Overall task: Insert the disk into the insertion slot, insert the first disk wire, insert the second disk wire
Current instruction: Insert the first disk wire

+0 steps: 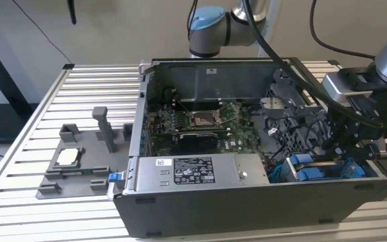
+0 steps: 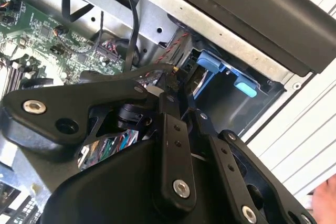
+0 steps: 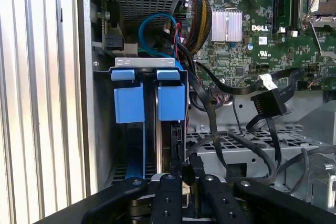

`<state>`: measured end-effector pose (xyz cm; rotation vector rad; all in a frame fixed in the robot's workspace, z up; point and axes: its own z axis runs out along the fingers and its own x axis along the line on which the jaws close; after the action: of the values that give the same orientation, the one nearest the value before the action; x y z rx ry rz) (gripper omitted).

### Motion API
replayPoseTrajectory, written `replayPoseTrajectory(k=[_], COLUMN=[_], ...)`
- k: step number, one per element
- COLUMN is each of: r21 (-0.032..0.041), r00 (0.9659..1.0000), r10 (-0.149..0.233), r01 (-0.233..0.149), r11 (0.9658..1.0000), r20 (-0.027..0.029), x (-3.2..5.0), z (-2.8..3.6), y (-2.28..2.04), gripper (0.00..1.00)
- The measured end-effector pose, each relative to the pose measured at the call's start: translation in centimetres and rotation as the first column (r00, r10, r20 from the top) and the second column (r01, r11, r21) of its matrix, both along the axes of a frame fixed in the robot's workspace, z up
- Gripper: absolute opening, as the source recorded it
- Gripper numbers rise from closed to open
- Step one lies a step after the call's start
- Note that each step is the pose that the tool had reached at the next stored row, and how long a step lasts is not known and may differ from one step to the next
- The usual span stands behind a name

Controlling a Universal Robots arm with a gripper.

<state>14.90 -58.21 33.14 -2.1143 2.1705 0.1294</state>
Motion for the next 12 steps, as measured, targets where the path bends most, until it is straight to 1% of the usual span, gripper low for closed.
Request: replayPoseTrajectory(k=[1,3,4,5,6,8,12], r21=[-0.0001,0.0025,0.0015,0.0002,-0.0001,0.0001,-0.0003], r00=[1.0,1.0,1.0,1.0,1.0,1.0,1.0], r10=[0.0,0.0,0.0,0.0,0.0,0.0,0.0], r01=[0.0,0.0,0.0,0.0,0.0,0.0,0.0], r11=[1.0,1.0,1.0,1.0,1.0,1.0,1.0], r20=[0.0,-0.0002,-0.0002,-0.0001,-0.0001,-0.0001,-0.0001], x=[-0.01,-0.03,-0.03,-0.03,-0.03,-0.03,-0.03], z=[0.0,-0.12,-0.08,-0.01,0.09,0.75,2.52], y=[0.0,0.01,0.01,0.01,0.0,0.0,0.06], gripper=[0.19,0.2,0.25,0.25,0.33,0.33,0.33])
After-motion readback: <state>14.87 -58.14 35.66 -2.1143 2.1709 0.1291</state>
